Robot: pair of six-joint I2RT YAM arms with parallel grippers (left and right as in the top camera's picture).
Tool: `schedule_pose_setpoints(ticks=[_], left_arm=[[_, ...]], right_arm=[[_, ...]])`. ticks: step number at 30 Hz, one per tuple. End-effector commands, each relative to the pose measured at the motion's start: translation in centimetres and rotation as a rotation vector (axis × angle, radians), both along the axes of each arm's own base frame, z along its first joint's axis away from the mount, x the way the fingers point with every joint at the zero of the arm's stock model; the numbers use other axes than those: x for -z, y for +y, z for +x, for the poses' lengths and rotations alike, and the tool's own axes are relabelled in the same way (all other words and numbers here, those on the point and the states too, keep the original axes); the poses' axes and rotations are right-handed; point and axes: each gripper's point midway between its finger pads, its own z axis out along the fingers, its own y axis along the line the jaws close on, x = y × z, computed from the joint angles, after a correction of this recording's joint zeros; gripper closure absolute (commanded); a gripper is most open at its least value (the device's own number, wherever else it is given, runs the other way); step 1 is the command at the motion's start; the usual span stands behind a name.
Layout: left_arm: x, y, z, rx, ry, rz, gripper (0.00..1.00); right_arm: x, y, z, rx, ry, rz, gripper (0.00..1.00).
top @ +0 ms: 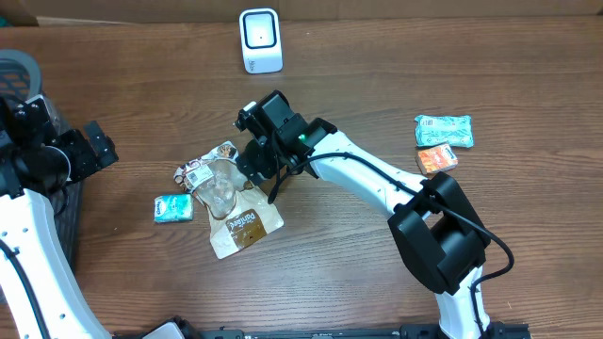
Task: Scan the item barcode
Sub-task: 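Move the right gripper left over the green-lidded jar, then lower the right gripper and grasp the green-lidded jar by its lid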
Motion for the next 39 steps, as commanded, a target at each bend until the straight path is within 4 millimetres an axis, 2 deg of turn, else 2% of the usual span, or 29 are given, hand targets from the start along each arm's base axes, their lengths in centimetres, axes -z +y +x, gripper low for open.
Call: schedule_pose_setpoints(ticks=[1,2,4,8,10,16,18,20,22,25,27,30,35,38,39], left_arm=[[-0.6,0.0,0.2,0.021,-0.016,0.011,0.01],[-0.6,0.0,0.1,0.021,-0.016,0.011,0.0],[-0.6,0.0,0.2,0.021,-0.016,0.011,0.0],[-0.6,0.0,0.2,0.021,-0.016,0.011,0.0],[-0.6,0.0,0.2,0.021,-0.016,0.011,0.0],[-0.6,0.0,0.2,0.021,-0.016,0.011,0.0],[-0.6,0.0,0.2,0.021,-0.016,0.011,0.01],[-0.6,0.0,0.2,0.021,-0.016,0.011,0.01],[-0.6,0.0,0.2,0.021,-0.016,0.011,0.0],[-0.6,0.0,0.2,0.021,-0.016,0.011,0.0],[-0.6,0.0,0.2,0.021,-0.016,0.011,0.01],[-0.6,0.0,0.2,0.021,-0.016,0.011,0.0],[-0.6,0.0,0.2,0.021,-0.016,0.011,0.0],[-0.6,0.0,0.2,0.021,-0.016,0.011,0.0],[-0.6,0.0,0.2,0.021,-0.016,0.011,0.0]], right_arm=[[0.0,0.0,0.6,0.001,-0.013,0.0,0.25],[0.0,0.0,0.6,0.002,-0.013,-0.002,0.33],[0.1,-0.3,0.9,0.012,-0.022,-0.014,0.4],[0.0,-1.0,1.2,0.035,-0.04,-0.049,0.4],[-0.8,-1.2,1.0,0.032,-0.045,-0.048,0.39],[-6.5,-1.8,0.5,-0.1,-0.183,-0.055,0.39],[-7.8,-2.8,-0.6,-0.224,-0.23,-0.118,0.39],[-8.1,-3.8,-1.8,-0.351,-0.256,-0.189,0.41],[-8.1,-4.4,-2.3,-0.435,-0.277,-0.231,0.42],[-7.0,-6.0,-3.5,-0.694,-0.311,-0.355,0.32],[-6.6,-6.7,-4.0,-0.786,-0.313,-0.394,0.32],[-6.1,-6.6,-4.1,-0.794,-0.297,-0.385,0.31],[-4.5,-6.5,-5.8,-0.985,-0.289,-0.289,0.31],[-3.5,-7.0,-5.4,-0.989,-0.256,-0.265,0.29],[-3.4,-7.3,-5.2,-0.981,-0.254,-0.267,0.25]])
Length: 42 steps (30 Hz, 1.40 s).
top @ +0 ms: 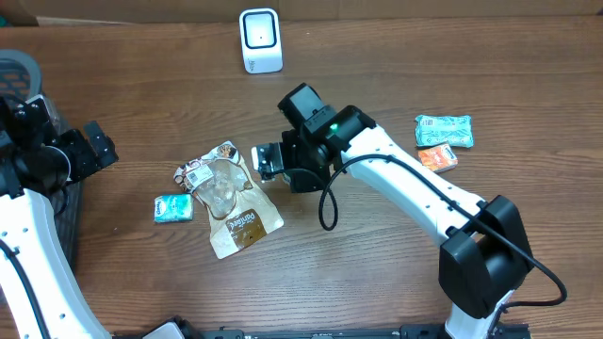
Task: Scan the item barcode
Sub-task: 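Lower the right gripper and grasp the green-lidded jar by its lid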
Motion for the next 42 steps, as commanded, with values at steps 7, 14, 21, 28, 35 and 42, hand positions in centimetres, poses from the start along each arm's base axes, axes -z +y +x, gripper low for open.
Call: schedule_pose_setpoints(ticks=[7,14,21,28,35,42], left_arm=[[-0.6,0.0,0.2,0.021,-0.017,0.011,0.0],[-0.6,0.0,0.2,0.021,-0.016,0.012,0.0],[-0.6,0.0,0.2,0.021,-0.016,0.012,0.0],[-0.6,0.0,0.2,0.021,-0.016,0.012,0.0],[-0.6,0.0,0.2,0.021,-0.016,0.012,0.0],[-0.6,0.0,0.2,0.021,-0.016,0.012,0.01]], right_arm=[[-1.6,-0.3,2.3,0.176,0.067,0.112,0.0],[-7.4,-1.2,6.6,0.941,0.308,0.365,0.0],[-4.7,-2.3,7.2,1.161,0.416,0.344,0.01],[-4.1,-4.0,8.2,1.119,0.256,0.264,0.04],[-3.9,-2.3,7.1,0.974,0.154,0.203,0.03],[-2.5,-0.8,6.6,0.92,0.138,0.169,0.02]])
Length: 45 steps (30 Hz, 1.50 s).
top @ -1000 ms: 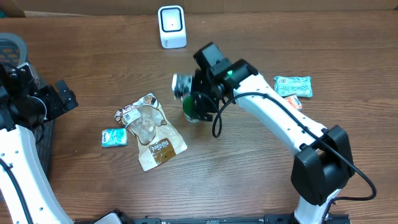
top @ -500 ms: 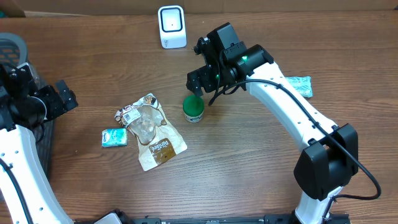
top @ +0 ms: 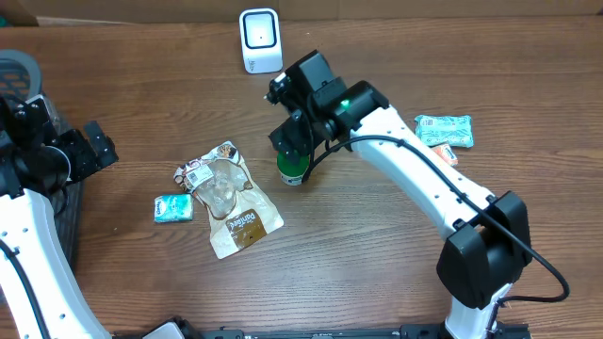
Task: Scan the item barcode
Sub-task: 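Lower the right gripper and grasp the green-lidded jar by its lid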
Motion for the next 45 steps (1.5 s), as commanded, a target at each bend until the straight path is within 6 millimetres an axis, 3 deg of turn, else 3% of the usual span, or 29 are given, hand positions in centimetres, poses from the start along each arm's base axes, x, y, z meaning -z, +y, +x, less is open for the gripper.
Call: schedule_pose_setpoints(ticks=[1,5,17,27,45], left_arm=[[-0.6,0.0,0.2,0.021,-0.016,0.011,0.01],[-0.6,0.0,0.2,0.021,-0.016,0.011,0.0],[-0.6,0.0,0.2,0.021,-0.016,0.011,0.0],[-0.6,0.0,0.2,0.021,-0.016,0.011,0.01],[-0.6,0.0,0.2,0.021,-0.016,0.011,0.01]], right_arm=[[2.0,0.1,0.4,-0.02,0.006,-0.044,0.03],[3.8,0.1,0.2,-0.043,0.038,-0.076,0.03],[4.2,1.3,-1.4,-0.082,0.059,-0.09,0.03],[6.2,1.9,-2.4,-0.105,0.134,-0.073,0.03],[8.5,0.8,-2.1,-0.081,0.148,-0.131,0.07]])
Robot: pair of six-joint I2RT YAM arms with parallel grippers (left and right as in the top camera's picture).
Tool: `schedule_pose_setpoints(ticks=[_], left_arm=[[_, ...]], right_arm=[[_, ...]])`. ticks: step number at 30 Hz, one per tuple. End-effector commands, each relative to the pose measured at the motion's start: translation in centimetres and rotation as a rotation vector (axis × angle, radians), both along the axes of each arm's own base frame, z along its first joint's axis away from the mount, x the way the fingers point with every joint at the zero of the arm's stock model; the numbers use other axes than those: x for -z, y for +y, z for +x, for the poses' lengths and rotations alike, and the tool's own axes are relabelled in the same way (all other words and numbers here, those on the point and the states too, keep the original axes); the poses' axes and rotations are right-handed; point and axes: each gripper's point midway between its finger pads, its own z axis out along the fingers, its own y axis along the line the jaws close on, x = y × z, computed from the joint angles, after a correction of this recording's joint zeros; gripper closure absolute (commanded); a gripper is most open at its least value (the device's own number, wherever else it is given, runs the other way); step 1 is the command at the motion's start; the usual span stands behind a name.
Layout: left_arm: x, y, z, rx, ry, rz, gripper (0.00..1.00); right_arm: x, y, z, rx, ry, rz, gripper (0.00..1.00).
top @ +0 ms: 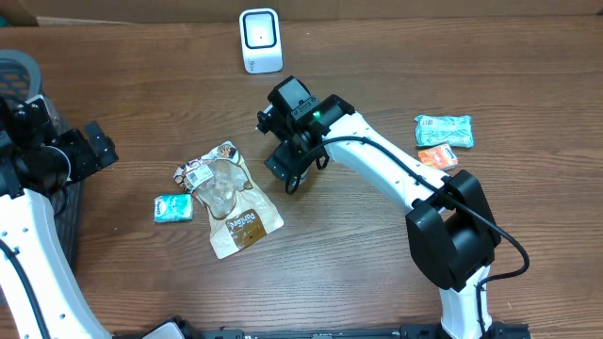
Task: Scan the item barcode
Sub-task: 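Lower the right gripper and grasp the green-lidded jar by its lid, then lift the jar and hold it up to the barcode scanner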
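My right gripper (283, 169) hangs over the table just right of the pouch, pointing down and toward the front left. It is shut on a small green item (280, 166), which is mostly hidden under the wrist, so only a dark green bit shows. The white barcode scanner (260, 40) stands at the back centre, well behind the gripper. My left gripper (100, 141) stays at the far left, open and holding nothing.
A brown and white pouch (233, 202) lies left of centre with a small teal packet (173, 207) beside it. A teal packet (444, 130) and an orange packet (437, 158) lie at the right. A grey bin (17, 71) stands at the far left.
The right gripper has moved slightly left and toward the front, away from the scanner, and has turned. The green item, plainly visible below the fingers before, is now mostly covered. The left arm is unchanged.
The right gripper was first down at the pouch's right edge. Then it was just right of the pouch with a small item in it. Then it held the green item nearer the scanner. Now it is back a little lower left, the item turned under the wrist.
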Motion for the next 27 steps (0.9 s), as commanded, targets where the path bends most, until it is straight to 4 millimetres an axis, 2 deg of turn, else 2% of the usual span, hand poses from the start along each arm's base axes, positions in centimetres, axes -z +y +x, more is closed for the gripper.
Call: schedule_pose_setpoints(ticks=[1,5,12,17,19,24,27], left_arm=[[-0.6,0.0,0.2,0.021,-0.017,0.011,0.0],[-0.6,0.0,0.2,0.021,-0.016,0.011,0.0],[-0.6,0.0,0.2,0.021,-0.016,0.011,0.01],[-0.6,0.0,0.2,0.021,-0.016,0.011,0.0],[-0.6,0.0,0.2,0.021,-0.016,0.011,0.0],[-0.6,0.0,0.2,0.021,-0.017,0.011,0.01],[-0.6,0.0,0.2,0.021,-0.016,0.011,0.0]], right_arm=[[1.0,-0.4,0.2,0.008,0.011,-0.016,0.09],[1.0,-0.3,0.7,0.018,-0.008,-0.013,0.21],[1.6,-1.4,1.6,0.072,0.007,-0.015,0.26],[1.7,-1.6,1.6,0.077,0.011,-0.017,0.35],[1.7,-1.6,1.6,0.077,0.012,-0.018,0.43],[0.0,-1.4,1.8,0.129,0.026,0.002,0.54],[-2.7,-0.8,1.6,0.121,0.058,0.066,0.6]])
